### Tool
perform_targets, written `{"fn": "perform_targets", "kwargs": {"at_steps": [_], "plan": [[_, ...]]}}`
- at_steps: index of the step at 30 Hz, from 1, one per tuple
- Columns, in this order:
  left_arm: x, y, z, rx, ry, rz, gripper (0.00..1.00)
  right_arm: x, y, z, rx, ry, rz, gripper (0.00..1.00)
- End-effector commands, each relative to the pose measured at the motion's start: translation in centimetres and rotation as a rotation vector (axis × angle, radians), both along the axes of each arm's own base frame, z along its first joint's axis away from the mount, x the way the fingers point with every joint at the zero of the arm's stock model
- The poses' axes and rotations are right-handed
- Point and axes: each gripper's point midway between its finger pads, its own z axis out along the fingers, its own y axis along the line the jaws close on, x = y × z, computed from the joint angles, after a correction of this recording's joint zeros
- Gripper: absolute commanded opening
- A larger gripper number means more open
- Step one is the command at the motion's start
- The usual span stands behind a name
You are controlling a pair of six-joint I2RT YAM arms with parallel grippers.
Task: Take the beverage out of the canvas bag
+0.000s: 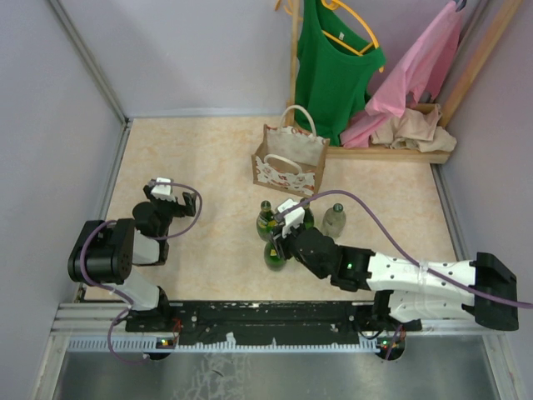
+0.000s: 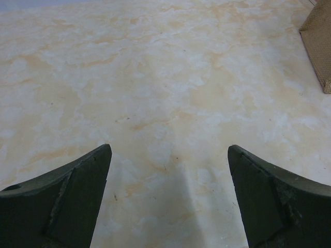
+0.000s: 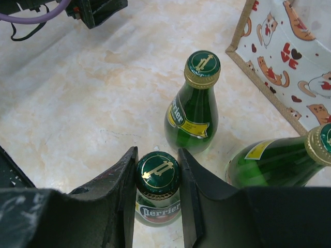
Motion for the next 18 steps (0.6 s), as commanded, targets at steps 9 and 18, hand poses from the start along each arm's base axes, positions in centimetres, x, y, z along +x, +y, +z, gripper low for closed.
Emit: {"fn": "perform_targets", "kwargs": {"at_steps": [9,18], "plan": [[0.3,-0.3,0.6,0.005,-0.021,-0.01,1.0,0.5,1.5,3.9,0.196,-0.003,-0.039,0.41],[0.3,-0.2,0.6,0.004,-0.021,-0.008,1.0,0.6,1.8,4.2,0.19,-0.006,-0.032,0.72]]}}
